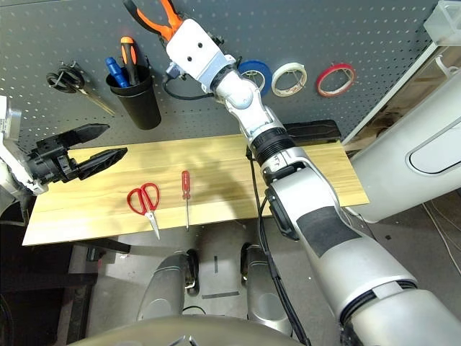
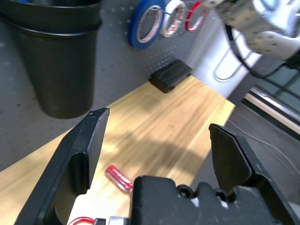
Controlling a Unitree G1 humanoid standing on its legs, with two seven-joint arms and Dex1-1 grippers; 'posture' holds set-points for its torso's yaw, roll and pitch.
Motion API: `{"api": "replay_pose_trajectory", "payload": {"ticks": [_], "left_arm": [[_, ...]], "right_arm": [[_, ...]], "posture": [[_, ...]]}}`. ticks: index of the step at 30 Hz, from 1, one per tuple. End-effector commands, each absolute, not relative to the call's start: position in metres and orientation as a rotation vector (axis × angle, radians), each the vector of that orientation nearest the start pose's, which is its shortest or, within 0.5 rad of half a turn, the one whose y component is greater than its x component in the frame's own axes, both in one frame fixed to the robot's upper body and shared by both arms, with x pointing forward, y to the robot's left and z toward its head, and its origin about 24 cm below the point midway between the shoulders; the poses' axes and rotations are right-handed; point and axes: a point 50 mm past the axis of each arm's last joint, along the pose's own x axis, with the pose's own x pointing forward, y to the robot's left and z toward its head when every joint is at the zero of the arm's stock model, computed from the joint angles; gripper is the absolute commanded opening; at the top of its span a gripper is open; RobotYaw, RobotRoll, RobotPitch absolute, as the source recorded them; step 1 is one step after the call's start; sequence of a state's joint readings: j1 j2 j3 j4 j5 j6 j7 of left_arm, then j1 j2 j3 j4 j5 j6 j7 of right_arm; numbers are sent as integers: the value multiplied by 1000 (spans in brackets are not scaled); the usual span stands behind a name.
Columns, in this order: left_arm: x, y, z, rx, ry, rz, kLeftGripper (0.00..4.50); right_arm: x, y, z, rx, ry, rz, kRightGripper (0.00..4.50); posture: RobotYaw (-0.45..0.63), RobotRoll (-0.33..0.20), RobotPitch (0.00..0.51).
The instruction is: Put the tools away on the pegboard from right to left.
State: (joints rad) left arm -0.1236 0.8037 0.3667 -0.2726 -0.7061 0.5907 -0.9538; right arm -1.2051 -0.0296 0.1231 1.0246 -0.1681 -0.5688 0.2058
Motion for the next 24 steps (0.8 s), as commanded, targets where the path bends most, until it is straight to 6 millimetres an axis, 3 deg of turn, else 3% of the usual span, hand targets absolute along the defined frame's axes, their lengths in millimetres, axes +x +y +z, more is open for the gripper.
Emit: {"api": "replay_pose_trajectory", "payload": {"ticks": [1,22,24], "left_arm": [[231,256,182,87,96,-878,4500],[223,244,174,49,115,-910,4500],[224,242,173,44,116,-912,4500]], "right_arm": [[386,-23,245,-380,-701,573,2085],[393,-25,227,-318,-583,582,2085],[392,-26,229,-309,-596,597,2811]], "posture": [[50,0,199],[84,0,230],[79,0,228]]}}
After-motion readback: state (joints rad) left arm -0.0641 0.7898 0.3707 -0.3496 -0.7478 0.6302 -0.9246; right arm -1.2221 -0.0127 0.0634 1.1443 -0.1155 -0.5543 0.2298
